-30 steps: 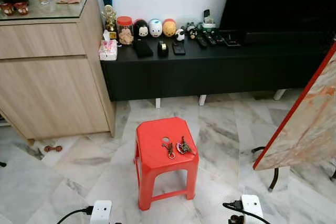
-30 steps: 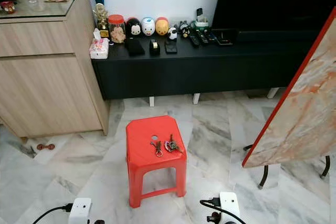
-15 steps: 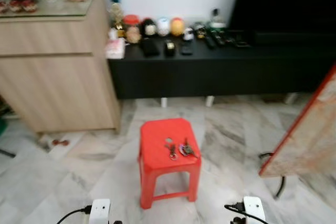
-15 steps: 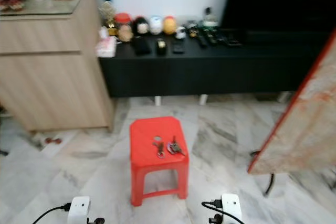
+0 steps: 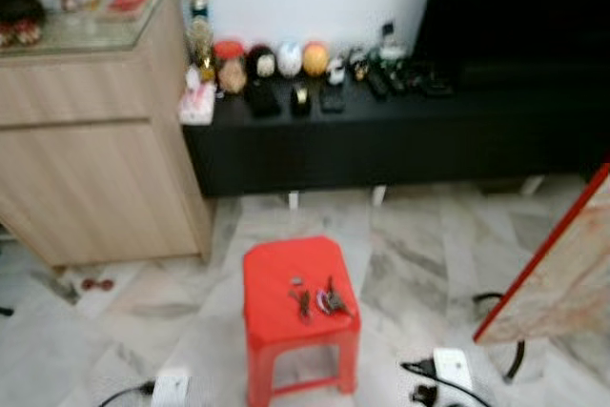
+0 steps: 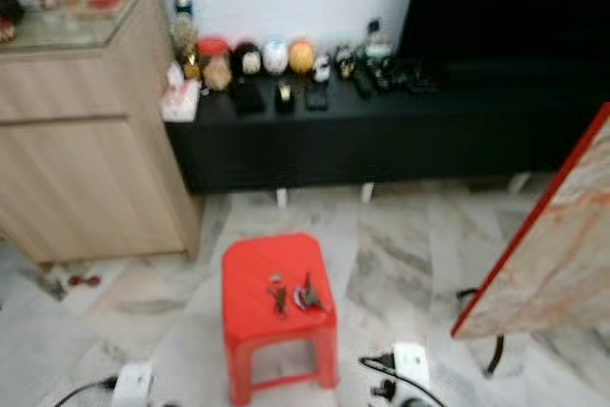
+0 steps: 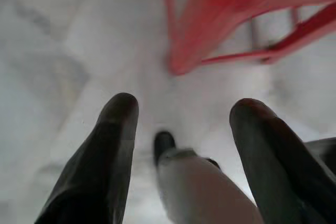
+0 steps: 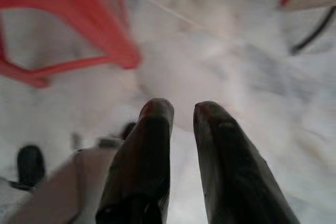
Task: Hang keys on a hook
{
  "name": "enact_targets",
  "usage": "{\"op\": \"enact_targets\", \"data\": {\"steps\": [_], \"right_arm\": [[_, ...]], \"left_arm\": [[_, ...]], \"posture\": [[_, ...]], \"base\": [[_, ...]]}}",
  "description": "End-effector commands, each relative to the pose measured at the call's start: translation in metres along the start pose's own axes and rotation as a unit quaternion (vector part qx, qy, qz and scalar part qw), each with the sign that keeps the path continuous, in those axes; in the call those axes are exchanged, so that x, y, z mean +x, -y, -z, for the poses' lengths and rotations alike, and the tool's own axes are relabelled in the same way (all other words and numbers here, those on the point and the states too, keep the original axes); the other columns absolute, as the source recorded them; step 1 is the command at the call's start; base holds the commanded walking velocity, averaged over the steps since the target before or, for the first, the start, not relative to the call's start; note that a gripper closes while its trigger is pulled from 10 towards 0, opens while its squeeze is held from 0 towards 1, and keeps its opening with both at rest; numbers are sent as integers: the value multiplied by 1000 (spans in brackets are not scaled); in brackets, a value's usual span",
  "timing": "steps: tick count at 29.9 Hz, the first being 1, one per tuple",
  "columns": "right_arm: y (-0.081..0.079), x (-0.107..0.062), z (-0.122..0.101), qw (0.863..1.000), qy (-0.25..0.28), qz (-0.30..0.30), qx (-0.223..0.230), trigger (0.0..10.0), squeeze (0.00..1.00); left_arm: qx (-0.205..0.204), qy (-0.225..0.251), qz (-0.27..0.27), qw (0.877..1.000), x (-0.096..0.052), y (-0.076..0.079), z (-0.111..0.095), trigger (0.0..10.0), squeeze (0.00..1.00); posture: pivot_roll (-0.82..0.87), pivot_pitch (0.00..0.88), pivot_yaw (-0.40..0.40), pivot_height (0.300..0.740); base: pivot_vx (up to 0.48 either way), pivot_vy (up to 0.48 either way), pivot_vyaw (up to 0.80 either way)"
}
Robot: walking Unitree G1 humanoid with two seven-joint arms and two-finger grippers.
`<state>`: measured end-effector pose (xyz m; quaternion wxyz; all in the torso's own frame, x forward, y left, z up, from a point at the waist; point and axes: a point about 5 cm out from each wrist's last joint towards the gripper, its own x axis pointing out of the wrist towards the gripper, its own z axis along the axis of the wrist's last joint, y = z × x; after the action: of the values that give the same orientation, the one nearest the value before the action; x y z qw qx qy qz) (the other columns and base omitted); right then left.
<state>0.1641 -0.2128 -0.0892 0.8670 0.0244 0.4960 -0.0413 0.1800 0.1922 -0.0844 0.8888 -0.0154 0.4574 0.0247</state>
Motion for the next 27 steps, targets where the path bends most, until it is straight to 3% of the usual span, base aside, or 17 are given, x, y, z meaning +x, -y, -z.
{"op": "enact_targets", "data": {"steps": [1, 11, 20, 27], "right_arm": [[-12, 2, -9, 1000, 11, -17, -6, 10000, 0], [-12, 3, -12, 1000, 14, -17, -12, 10000, 0], [-12, 3, -13, 1000, 15, -20, -7, 10000, 0], [-13, 3, -12, 1000, 16, -24, 6, 10000, 0]], "left_arm": [[2, -16, -19, 1000, -3, -14, 10, 10000, 0], [5, -13, -22, 1000, -3, -15, 7, 10000, 0], [6, -11, -24, 1000, -3, -15, 6, 10000, 0], [8, -11, -24, 1000, -3, -15, 6, 10000, 0]], "posture": [[20, 0, -57, 740], [16, 0, -60, 740], [16, 0, -64, 740], [14, 0, -63, 740]], "base": [[300, 0, 0], [297, 0, 68], [0, 0, 754], [0, 0, 0]]}}
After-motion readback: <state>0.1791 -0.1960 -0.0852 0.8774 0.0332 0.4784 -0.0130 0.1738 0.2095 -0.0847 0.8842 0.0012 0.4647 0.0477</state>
